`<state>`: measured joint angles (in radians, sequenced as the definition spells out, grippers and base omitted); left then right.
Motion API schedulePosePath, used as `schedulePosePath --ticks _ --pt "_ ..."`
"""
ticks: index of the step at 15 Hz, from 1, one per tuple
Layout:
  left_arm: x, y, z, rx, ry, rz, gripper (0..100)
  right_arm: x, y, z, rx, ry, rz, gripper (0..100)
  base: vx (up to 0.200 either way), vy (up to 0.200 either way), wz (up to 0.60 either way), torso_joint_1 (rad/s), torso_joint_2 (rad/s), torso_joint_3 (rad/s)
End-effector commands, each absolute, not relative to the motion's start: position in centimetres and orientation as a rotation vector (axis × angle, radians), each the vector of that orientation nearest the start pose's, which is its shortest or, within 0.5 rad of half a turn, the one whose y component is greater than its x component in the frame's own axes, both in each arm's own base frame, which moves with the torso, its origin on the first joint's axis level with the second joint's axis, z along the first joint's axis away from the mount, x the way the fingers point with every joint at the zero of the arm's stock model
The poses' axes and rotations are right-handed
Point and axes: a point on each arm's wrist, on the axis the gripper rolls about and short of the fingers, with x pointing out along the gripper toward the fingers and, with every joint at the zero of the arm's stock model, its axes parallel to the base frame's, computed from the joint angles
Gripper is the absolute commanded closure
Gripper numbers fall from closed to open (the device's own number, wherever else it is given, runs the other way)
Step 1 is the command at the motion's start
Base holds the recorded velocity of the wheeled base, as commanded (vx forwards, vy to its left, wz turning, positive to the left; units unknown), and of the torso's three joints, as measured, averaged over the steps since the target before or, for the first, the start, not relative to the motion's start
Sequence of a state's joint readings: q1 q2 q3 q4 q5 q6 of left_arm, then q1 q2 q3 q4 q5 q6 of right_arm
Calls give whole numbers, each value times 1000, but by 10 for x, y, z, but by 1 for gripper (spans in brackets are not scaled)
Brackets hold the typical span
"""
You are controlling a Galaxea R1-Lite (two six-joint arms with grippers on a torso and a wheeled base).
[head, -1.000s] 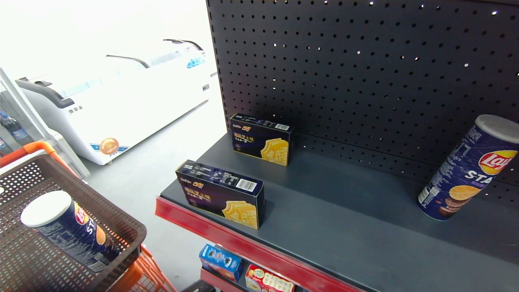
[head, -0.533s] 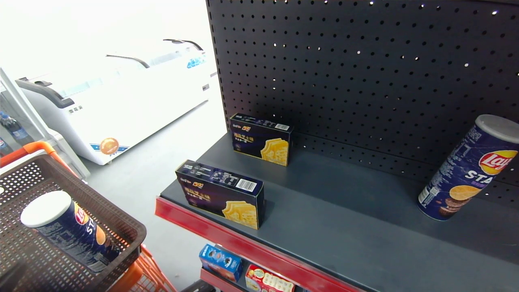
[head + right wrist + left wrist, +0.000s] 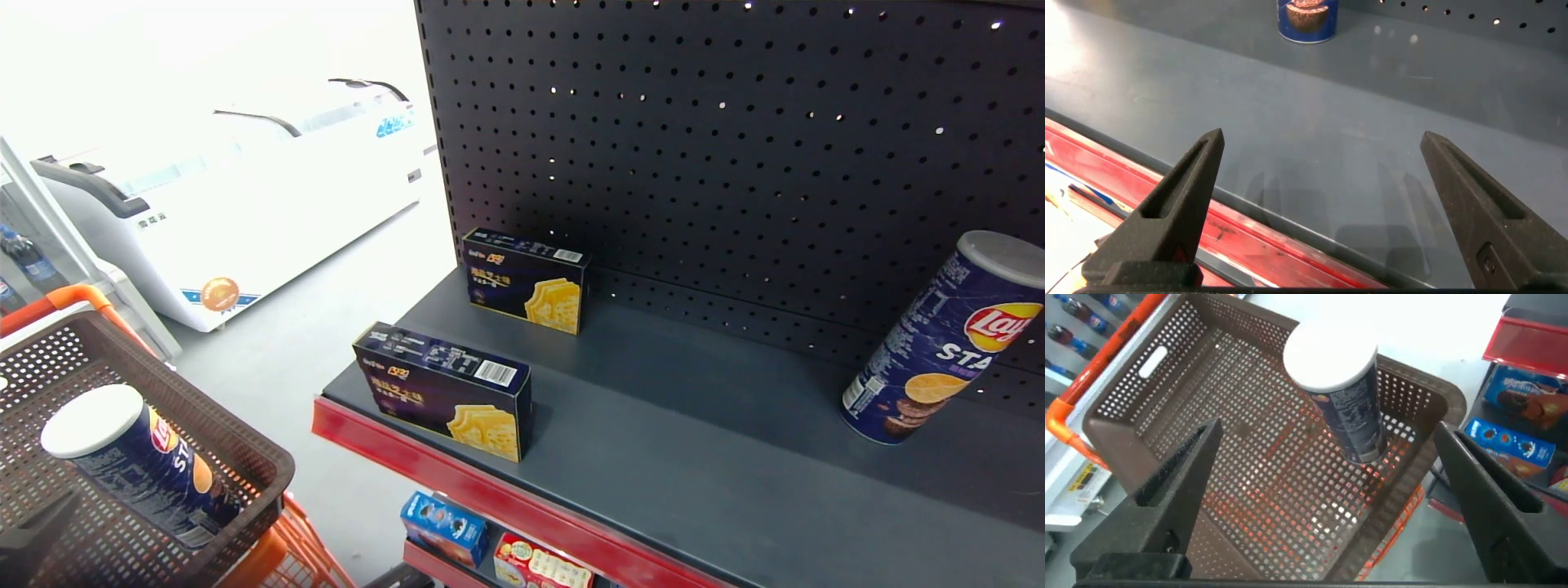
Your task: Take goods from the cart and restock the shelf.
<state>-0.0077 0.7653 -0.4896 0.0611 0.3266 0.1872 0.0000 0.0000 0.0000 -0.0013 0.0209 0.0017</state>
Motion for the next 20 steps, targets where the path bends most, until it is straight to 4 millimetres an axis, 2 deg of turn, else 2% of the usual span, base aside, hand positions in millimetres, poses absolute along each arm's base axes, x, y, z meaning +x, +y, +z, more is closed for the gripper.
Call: schedulePosePath --ticks 1,3,5,7,12,20 --pt "70 7 195 221 381 286 0 -23 0 76 2 -2 21 0 0 0 0 0 0 0" --pt "75 8 189 127 400 317 0 -23 0 76 2 -2 21 0 0 0 0 0 0 0" --pt "78 8 184 98 422 315 0 -23 0 76 2 -2 21 0 0 0 0 0 0 0" --pt "89 8 173 62 414 295 0 -23 0 76 2 -2 21 0 0 0 0 0 0 0" --pt "119 18 151 31 349 340 0 -23 0 76 2 -2 21 0 0 0 0 0 0 0" --pt "148 23 121 2 407 359 0 -23 0 76 2 -2 21 0 0 0 0 0 0 0"
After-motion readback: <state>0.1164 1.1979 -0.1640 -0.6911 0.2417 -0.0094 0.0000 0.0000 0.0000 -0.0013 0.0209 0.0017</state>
